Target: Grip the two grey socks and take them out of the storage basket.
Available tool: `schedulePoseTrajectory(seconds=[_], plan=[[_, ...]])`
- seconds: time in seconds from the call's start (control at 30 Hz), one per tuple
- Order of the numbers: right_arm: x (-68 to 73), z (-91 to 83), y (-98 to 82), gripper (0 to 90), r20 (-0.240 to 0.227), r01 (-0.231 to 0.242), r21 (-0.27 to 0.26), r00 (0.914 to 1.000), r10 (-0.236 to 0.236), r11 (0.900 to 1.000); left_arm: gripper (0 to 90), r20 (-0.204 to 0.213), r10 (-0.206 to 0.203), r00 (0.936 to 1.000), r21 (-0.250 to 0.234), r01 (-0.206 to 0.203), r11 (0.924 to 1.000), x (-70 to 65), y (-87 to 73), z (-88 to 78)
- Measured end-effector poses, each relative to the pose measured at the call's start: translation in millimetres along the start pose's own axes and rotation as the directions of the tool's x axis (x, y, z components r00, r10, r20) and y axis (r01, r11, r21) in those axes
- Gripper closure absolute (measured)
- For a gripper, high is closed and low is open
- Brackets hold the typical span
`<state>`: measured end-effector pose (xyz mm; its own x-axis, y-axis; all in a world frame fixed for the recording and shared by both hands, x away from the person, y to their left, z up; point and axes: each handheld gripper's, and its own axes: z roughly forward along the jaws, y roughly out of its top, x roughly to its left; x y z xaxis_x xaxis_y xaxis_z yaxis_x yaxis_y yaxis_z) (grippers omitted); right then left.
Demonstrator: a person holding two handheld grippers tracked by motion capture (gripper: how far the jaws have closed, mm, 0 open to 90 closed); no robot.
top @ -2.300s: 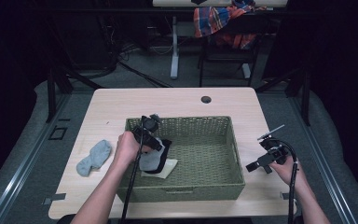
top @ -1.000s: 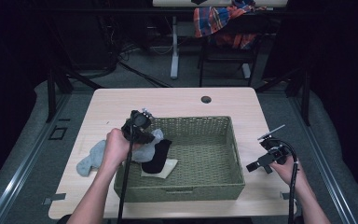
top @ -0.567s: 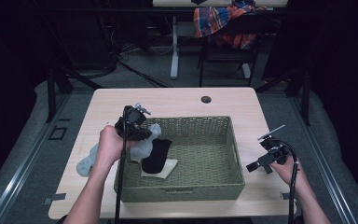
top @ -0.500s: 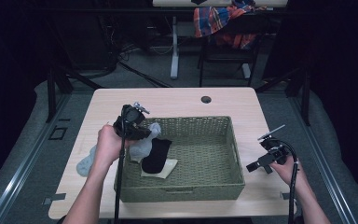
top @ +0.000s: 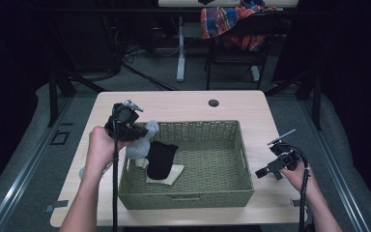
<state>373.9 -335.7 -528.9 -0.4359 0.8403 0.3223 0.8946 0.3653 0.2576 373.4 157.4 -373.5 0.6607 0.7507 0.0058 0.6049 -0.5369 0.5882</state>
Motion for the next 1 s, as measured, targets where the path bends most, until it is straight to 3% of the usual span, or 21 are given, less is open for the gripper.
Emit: schedulePoseTrajectory(seconds=[0.27, 0.57, 0.8, 1.0], plan=[[-0.1, -0.1, -0.1, 8.2, 0.000, 0.000, 0.001, 1.0000, 0.000, 1.000, 85.9, -0.031, -0.040, 0.9987, -0.012, 0.039, 0.9991, 14.7, -8.5, -15.2], [-0.1, -0.2, -0.1, 8.2, 0.001, 0.001, 0.001, 1.0000, -0.001, 1.000, 85.9, -0.081, -0.085, 0.9931, -0.025, 0.083, 0.9962, 30.5, -19.2, -28.7], [-0.2, 0.1, 0.0, 8.2, -0.001, 0.000, 0.004, 1.0000, 0.000, 1.000, 85.9, -0.111, -0.132, 0.9851, -0.033, 0.129, 0.9911, 44.8, -29.4, -36.4], [-1.5, -2.3, 0.7, 8.2, -0.002, 0.021, 0.027, 0.9998, -0.021, 0.999, 85.8, -0.135, -0.191, 0.9723, -0.045, 0.186, 0.9815, 61.0, -42.3, -38.2]])
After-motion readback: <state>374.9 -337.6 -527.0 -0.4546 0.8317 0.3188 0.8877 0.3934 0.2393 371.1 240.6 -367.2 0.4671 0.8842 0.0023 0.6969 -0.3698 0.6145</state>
